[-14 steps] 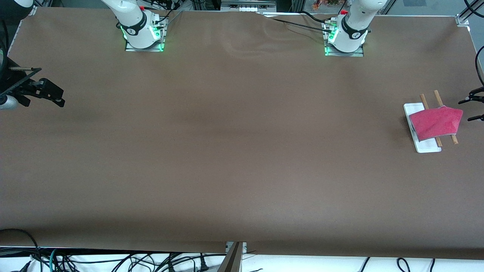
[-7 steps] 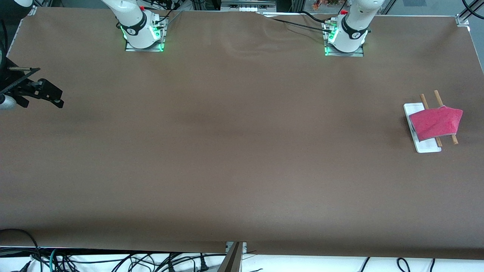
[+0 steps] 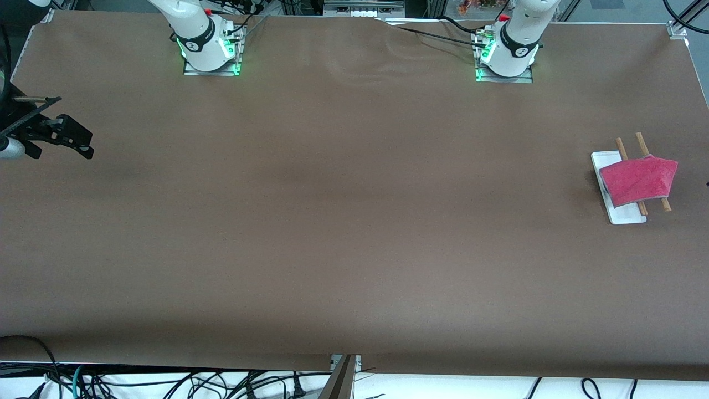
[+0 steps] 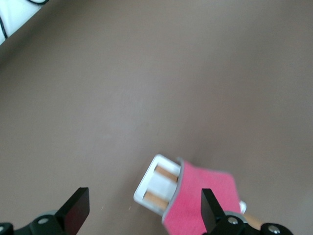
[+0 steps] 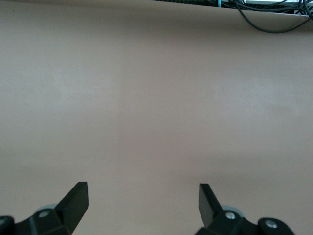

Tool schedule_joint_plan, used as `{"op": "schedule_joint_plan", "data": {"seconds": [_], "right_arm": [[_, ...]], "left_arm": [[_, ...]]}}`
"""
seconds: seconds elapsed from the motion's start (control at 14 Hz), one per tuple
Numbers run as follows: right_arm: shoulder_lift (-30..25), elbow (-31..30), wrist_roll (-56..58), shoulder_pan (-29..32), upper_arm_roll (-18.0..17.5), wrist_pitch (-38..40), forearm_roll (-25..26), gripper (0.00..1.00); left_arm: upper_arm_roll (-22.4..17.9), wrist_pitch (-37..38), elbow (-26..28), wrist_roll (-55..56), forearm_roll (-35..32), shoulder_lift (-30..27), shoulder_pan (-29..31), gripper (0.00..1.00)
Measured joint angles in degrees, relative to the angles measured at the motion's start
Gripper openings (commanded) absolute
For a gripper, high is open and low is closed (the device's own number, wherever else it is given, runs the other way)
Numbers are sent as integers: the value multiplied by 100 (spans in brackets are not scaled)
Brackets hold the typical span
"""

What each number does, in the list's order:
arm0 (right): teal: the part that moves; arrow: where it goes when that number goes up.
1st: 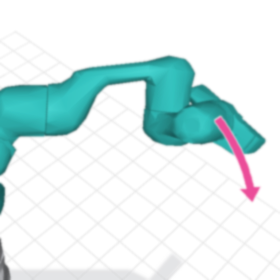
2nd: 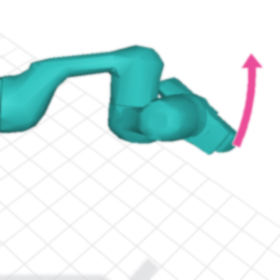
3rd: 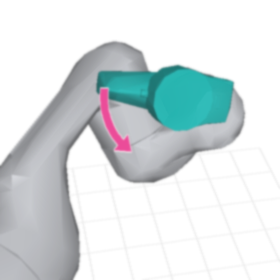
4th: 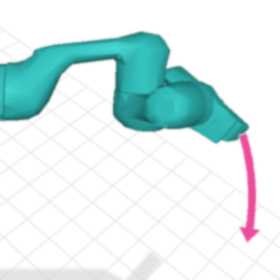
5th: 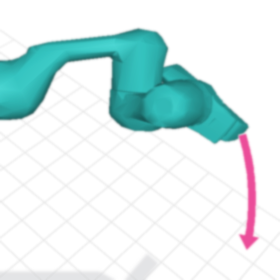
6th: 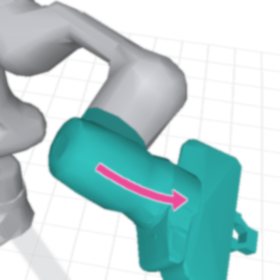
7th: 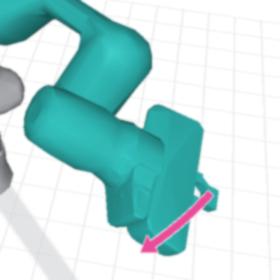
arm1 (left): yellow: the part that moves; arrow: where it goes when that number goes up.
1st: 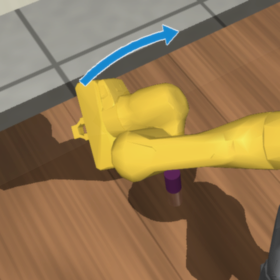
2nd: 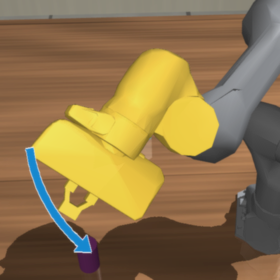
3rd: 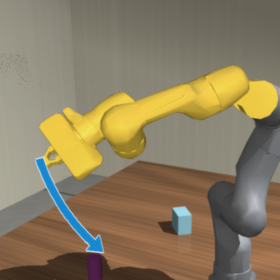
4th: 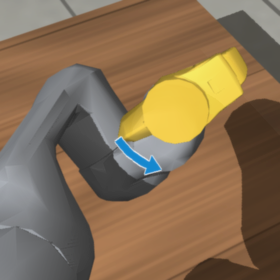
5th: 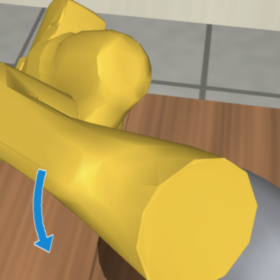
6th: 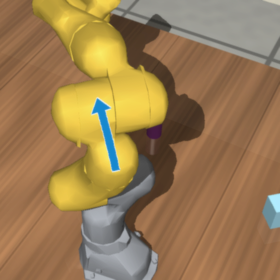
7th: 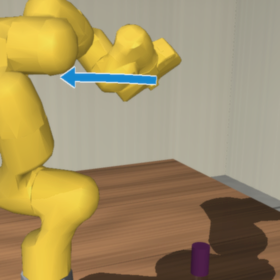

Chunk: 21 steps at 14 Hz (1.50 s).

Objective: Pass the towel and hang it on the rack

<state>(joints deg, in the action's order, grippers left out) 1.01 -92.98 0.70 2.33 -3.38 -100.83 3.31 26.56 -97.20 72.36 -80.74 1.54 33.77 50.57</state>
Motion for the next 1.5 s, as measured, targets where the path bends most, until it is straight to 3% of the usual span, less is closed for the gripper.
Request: {"op": "schedule_joint_plan", "data": {"seconds": [0.71,1.0,1.21,1.5], "right_arm": [[69,76,0,2,1,-77,12,100],[89,81,0,2,0,-144,13,100],[90,83,0,2,1,-148,13,100],[90,84,2,2,-1,-148,13,100]], "left_arm": [[-82,541,28,2803,-280,-759,-1487,100],[-847,555,651,3762,-281,-1460,-2525,100],[-995,148,1434,4130,-282,-2082,-2767,100],[-1417,19,2161,5583,-282,-2806,-3550,100]]}}
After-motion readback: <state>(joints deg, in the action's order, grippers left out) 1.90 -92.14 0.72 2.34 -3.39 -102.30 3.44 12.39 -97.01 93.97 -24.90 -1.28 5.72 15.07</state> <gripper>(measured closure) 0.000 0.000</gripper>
